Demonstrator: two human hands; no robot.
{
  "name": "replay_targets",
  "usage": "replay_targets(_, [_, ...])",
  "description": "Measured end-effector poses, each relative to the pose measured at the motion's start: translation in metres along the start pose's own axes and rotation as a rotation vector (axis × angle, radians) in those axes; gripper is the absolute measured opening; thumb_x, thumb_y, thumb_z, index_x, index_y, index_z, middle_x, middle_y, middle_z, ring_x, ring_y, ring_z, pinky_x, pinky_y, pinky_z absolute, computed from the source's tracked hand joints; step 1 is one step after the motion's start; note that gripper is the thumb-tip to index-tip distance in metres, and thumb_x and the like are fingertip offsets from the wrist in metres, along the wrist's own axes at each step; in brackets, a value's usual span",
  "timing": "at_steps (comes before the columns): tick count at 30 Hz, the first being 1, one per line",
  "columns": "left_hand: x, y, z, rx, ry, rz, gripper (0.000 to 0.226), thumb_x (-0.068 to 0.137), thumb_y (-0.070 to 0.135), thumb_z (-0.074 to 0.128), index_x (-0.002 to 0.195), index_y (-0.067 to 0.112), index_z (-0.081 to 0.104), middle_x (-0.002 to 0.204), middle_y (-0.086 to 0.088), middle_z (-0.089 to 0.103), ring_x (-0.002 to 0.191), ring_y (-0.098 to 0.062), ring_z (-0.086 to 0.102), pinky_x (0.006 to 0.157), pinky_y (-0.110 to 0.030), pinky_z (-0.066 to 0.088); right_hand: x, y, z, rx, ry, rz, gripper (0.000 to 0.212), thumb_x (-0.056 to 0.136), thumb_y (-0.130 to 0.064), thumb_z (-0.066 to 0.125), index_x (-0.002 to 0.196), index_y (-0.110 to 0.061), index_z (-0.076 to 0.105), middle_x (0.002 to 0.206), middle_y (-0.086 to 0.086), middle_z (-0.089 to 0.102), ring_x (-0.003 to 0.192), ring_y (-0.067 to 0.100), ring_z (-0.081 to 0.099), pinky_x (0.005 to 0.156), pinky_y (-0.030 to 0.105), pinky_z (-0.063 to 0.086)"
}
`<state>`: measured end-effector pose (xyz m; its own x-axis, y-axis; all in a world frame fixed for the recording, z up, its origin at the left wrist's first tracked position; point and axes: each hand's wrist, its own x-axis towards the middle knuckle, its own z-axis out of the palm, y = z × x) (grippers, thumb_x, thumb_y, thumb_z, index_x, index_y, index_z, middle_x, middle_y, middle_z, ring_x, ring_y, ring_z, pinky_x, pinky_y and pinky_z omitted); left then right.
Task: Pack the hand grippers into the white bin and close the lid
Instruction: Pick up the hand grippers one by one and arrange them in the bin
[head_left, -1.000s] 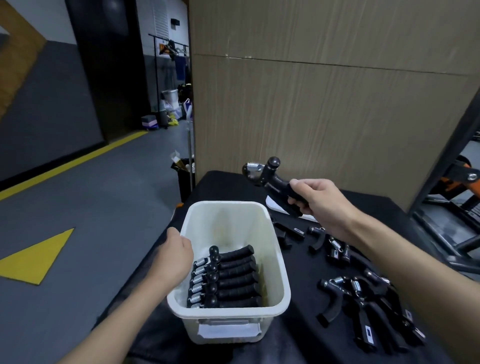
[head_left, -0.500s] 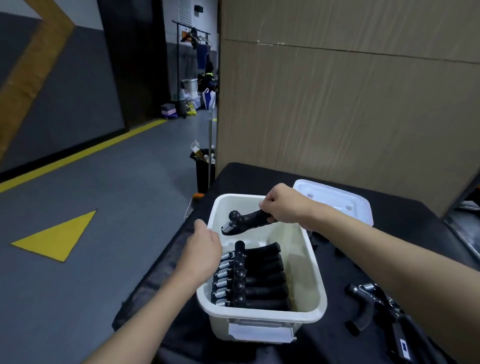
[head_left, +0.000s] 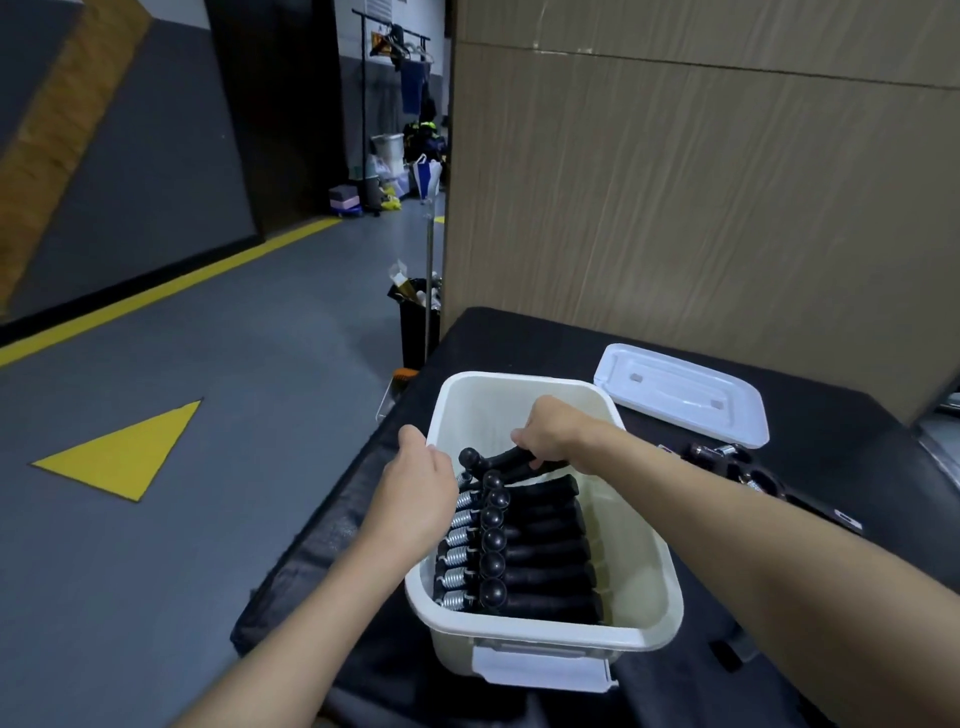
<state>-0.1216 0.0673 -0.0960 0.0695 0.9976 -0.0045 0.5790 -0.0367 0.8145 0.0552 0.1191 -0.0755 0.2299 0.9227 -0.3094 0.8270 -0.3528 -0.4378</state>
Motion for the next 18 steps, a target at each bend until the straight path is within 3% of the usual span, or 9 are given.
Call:
replay_targets(2, [0.0, 0.0, -0.001, -0.003, 0.001, -0.003, 0.022, 0.102, 0.022, 0.025, 0.095, 0.006, 0.038, 0.068, -0.003, 0.041, 0.054, -0.018, 0.036, 0.05, -0.032, 0.03, 0.002, 0.003, 0.001, 0.01, -0.013, 0.006, 0.03, 0.093, -0.015, 0.05, 0.067, -0.005, 0.06, 0.067, 0.009, 0.063, 0.066, 0.025, 0.051, 0.064, 0.029, 0.041])
replay_targets(6, [-0.001, 0.001, 0.0, 0.0, 0.004, -0.004, 0.022, 0.102, 0.022, 0.025, 0.094, 0.006, 0.037, 0.068, -0.002, 0.041, 0.054, -0.018, 0.036, 0.049, -0.033, 0.03, 0.01, 0.009, 0.0, -0.071, -0.058, -0.004, 0.02, 0.087, -0.009, 0.053, 0.083, 0.002, 0.069, 0.077, 0.014, 0.065, 0.069, 0.027, 0.054, 0.062, 0.03, 0.041])
replay_targets(9, [-0.002, 0.003, -0.001, 0.007, 0.004, -0.002, 0.021, 0.102, 0.021, 0.025, 0.09, 0.009, 0.036, 0.068, -0.002, 0.04, 0.054, -0.016, 0.034, 0.048, -0.032, 0.028, 0.012, 0.011, 0.003, -0.204, -0.081, -0.021, 0.015, 0.086, -0.002, 0.049, 0.08, 0.0, 0.063, 0.083, 0.014, 0.061, 0.075, 0.029, 0.056, 0.059, 0.028, 0.043])
replay_targets(13, [-0.002, 0.003, -0.001, 0.006, 0.002, 0.0, 0.02, 0.102, 0.021, 0.025, 0.091, 0.008, 0.036, 0.068, -0.002, 0.04, 0.055, -0.017, 0.035, 0.048, -0.032, 0.026, 0.015, 0.013, 0.012, -0.298, -0.114, -0.06, 0.037, 0.083, 0.006, 0.044, 0.11, 0.0, 0.068, 0.111, 0.015, 0.069, 0.101, 0.033, 0.065, 0.075, 0.03, 0.052])
replay_targets(16, [-0.001, 0.002, 0.0, 0.015, 0.006, -0.002, 0.02, 0.102, 0.021, 0.025, 0.091, 0.008, 0.036, 0.068, -0.003, 0.04, 0.055, -0.018, 0.035, 0.048, -0.032, 0.026, 0.013, 0.008, 0.015, -0.293, -0.16, -0.141, 0.041, 0.083, 0.006, 0.043, 0.112, -0.003, 0.071, 0.112, 0.014, 0.07, 0.102, 0.032, 0.064, 0.084, 0.035, 0.054])
replay_targets(18, [-0.001, 0.003, 0.0, 0.018, 0.013, -0.005, 0.02, 0.102, 0.021, 0.025, 0.092, 0.007, 0.037, 0.068, -0.003, 0.04, 0.055, -0.019, 0.035, 0.049, -0.033, 0.026, 0.006, 0.004, 0.016, -0.242, -0.196, -0.199, 0.043, 0.084, 0.007, 0.04, 0.108, -0.007, 0.073, 0.11, 0.012, 0.071, 0.097, 0.029, 0.062, 0.078, 0.031, 0.051])
